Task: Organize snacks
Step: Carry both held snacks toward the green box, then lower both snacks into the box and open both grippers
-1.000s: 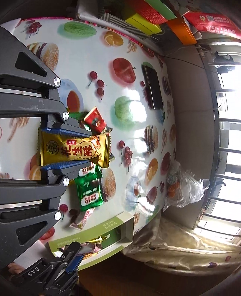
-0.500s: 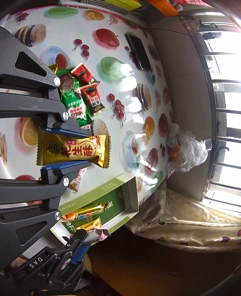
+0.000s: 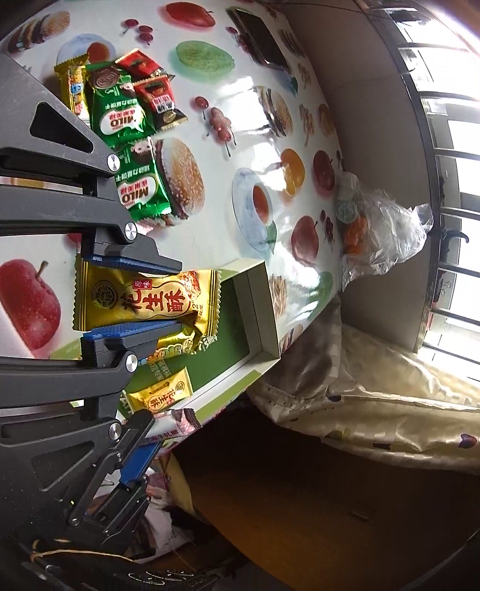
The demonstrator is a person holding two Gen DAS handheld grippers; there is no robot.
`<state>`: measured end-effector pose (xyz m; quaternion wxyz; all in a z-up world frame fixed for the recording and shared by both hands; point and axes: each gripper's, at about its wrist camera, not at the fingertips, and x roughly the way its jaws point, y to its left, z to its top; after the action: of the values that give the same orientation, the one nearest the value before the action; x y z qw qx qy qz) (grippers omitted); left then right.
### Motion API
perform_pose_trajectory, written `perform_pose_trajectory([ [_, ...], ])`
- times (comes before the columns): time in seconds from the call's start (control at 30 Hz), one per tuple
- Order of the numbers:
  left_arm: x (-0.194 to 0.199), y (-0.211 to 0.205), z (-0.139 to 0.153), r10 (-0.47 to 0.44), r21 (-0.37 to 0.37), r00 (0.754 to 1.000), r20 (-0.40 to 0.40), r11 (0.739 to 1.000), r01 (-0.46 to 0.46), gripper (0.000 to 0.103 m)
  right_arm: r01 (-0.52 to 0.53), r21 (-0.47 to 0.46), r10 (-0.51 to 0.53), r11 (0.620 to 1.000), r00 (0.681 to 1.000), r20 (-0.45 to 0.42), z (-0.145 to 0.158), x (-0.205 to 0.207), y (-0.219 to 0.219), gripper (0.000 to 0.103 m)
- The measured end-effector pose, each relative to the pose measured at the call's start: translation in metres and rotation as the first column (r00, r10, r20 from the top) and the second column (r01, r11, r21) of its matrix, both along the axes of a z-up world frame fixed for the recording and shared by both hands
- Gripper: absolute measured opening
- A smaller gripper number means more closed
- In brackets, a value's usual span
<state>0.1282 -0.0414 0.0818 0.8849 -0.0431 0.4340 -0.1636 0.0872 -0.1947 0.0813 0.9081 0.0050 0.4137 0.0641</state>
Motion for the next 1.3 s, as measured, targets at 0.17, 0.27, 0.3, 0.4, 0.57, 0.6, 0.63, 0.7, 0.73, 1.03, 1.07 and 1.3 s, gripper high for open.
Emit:
perform_pose_trajectory([
  [0.17,0.012,-0.017,-0.01,-0.023,-0.011,0.999,-0.033,1.0,0.023,0.025,0.031,0.0,-0.031,1.0,0.999,-0.02,-0.008,0.007,-0.013,0.018],
  [0.27,0.017,-0.026,-0.018,-0.032,-0.002,0.998,-0.056,1.0,0.031,0.025,0.046,-0.002,-0.046,0.999,0.999,-0.029,-0.012,0.011,-0.019,0.018],
  [0.3,0.018,-0.029,-0.021,-0.035,-0.001,0.998,-0.061,0.999,0.035,0.025,0.05,-0.004,-0.051,0.999,0.998,-0.031,-0.013,0.013,-0.021,0.018],
  [0.4,0.023,-0.037,-0.028,-0.049,-0.004,0.996,-0.08,0.999,0.049,0.025,0.063,-0.009,-0.064,0.998,0.997,-0.042,-0.018,0.017,-0.027,0.018],
  [0.57,0.03,-0.048,-0.041,-0.06,0.01,0.992,-0.11,0.998,0.061,0.025,0.077,-0.013,-0.078,0.997,0.995,-0.063,-0.027,0.025,-0.034,0.018],
  [0.6,0.031,-0.049,-0.043,-0.059,0.009,0.991,-0.116,0.998,0.06,0.025,0.077,-0.014,-0.078,0.997,0.995,-0.066,-0.028,0.026,-0.036,0.018],
  [0.63,0.032,-0.051,-0.046,-0.059,0.011,0.99,-0.125,0.998,0.06,0.025,0.079,-0.017,-0.08,0.997,0.994,-0.069,-0.03,0.027,-0.036,0.018],
  [0.7,0.031,-0.053,-0.047,-0.062,0.02,0.99,-0.124,0.998,0.065,0.025,0.08,-0.023,-0.082,0.997,0.994,-0.074,-0.033,0.029,-0.038,0.018],
  [0.73,0.031,-0.055,-0.048,-0.067,0.022,0.99,-0.122,0.997,0.071,0.025,0.079,-0.023,-0.08,0.997,0.994,-0.076,-0.034,0.03,-0.038,0.018],
  [1.03,0.034,-0.059,-0.053,-0.067,0.023,0.988,-0.137,0.997,0.071,0.025,0.079,-0.022,-0.081,0.997,0.992,-0.093,-0.043,0.033,-0.039,0.018],
  [1.07,0.034,-0.06,-0.053,-0.068,0.026,0.988,-0.135,0.997,0.073,0.025,0.079,-0.019,-0.08,0.997,0.992,-0.093,-0.043,0.033,-0.039,0.018],
  [1.3,0.035,-0.061,-0.054,-0.071,0.026,0.988,-0.139,0.997,0.076,0.026,0.08,-0.017,-0.081,0.997,0.992,-0.093,-0.043,0.034,-0.039,0.02],
])
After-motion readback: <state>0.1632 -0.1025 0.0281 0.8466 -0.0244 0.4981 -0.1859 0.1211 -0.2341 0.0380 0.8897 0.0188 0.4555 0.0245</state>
